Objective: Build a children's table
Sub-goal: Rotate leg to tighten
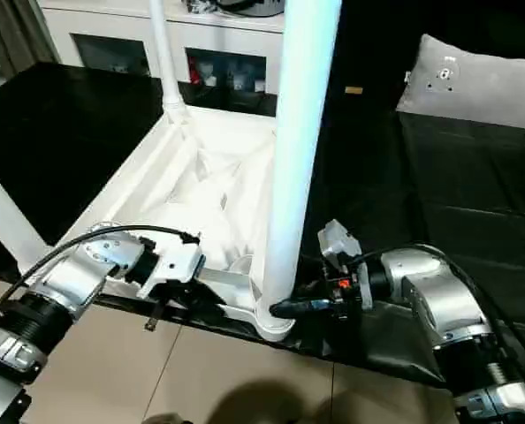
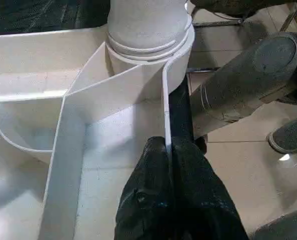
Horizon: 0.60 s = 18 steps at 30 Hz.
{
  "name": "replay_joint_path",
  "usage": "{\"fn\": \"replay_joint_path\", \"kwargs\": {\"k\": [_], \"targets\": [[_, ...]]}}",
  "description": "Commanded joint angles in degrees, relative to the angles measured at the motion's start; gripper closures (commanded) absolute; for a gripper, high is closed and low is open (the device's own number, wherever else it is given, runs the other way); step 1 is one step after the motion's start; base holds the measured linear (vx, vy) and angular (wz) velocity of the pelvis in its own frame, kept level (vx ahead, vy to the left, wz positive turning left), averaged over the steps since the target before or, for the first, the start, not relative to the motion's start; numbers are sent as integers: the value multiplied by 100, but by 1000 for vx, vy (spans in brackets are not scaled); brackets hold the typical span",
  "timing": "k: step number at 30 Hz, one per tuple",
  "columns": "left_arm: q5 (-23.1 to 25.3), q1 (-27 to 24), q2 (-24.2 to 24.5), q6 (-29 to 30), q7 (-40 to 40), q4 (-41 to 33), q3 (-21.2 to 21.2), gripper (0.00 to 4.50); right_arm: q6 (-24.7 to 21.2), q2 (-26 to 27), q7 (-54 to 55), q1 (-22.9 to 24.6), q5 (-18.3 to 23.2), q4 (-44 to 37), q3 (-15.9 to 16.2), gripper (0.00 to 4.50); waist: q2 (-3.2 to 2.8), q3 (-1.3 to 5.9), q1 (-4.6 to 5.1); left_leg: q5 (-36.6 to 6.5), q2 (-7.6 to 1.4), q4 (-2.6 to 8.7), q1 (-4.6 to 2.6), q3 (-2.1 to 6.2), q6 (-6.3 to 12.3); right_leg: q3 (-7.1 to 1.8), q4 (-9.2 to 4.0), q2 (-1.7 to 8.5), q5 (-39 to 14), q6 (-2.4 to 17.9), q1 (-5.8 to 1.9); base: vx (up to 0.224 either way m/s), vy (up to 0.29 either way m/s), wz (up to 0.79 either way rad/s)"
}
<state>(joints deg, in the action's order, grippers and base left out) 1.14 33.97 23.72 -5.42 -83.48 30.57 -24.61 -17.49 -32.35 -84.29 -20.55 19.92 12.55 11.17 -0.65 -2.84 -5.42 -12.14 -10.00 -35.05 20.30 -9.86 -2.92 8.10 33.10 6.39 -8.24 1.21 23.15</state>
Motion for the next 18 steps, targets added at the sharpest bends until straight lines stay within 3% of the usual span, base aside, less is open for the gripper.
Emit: {"fn": "replay_joint_path", "kwargs": {"k": [1,2,4,5,8,9,10,11,12,14,18], "targets": [[-37,37,-103,-62,31,-62,-17,450,-110,62,-11,-32,163,-108,-44,247,87,391,6,-979,-365,454,12,87,339,-378,-373,362,-2038,965,-352,0,0,0],[-45,71,-247,107,360,15,103,450,-275,185,229,174,359,-400,-156,250,52,392,-2,-979,-367,454,10,88,332,-379,-381,359,-2009,968,-354,0,0,0],[-64,102,-354,210,569,67,183,450,-369,272,415,298,462,-563,-238,253,55,378,-3,-1094,-365,459,-14,79,302,-380,-408,352,-2098,944,-334,0,0,0],[-119,141,-509,387,836,116,302,450,-410,408,761,455,493,-749,-350,254,19,377,-19,-1169,-354,467,-22,95,248,-367,-419,361,-2274,886,-343,0,0,0],[-115,239,-783,574,1338,223,433,450,-511,695,1487,638,393,-987,-479,254,57,354,38,-1365,-317,482,-11,117,149,-327,-503,356,-2809,615,-347,0,0,0],[-115,239,-783,574,1338,223,433,450,-511,695,1487,638,393,-987,-479,254,34,344,64,-1455,-296,468,-50,117,121,-309,-566,347,-3043,493,-311,0,0,0],[-92,262,-856,625,1479,251,449,450,-555,804,1760,679,333,-1064,-513,254,51,347,85,-1470,-285,468,-39,120,119,-298,-574,349,-3107,454,-323,0,0,0],[-24,295,-966,677,1711,297,453,450,-606,1021,2268,710,197,-1153,-581,254,49,325,148,-1490,-254,466,23,142,88,-246,-615,332,-3395,235,-337,0,0,0],[27,315,-1055,760,1910,317,460,450,-732,1192,2671,710,86,-1234,-629,254,49,325,148,-1490,-254,466,23,142,88,-246,-615,332,-3395,235,-337,0,0,0],[144,355,-1284,1017,2395,325,495,450,-1055,1672,3618,678,-121,-1437,-757,255,54,331,326,-1522,-190,411,26,157,7,-157,-707,322,-3734,-25,-322,0,0,0],[173,415,-1619,1314,2940,331,620,450,-1320,2220,4644,614,-383,-1540,-872,257,24,362,455,-1501,-221,431,45,187,58,-116,-718,324,-3432,-12,-331,0,0,0]]}}
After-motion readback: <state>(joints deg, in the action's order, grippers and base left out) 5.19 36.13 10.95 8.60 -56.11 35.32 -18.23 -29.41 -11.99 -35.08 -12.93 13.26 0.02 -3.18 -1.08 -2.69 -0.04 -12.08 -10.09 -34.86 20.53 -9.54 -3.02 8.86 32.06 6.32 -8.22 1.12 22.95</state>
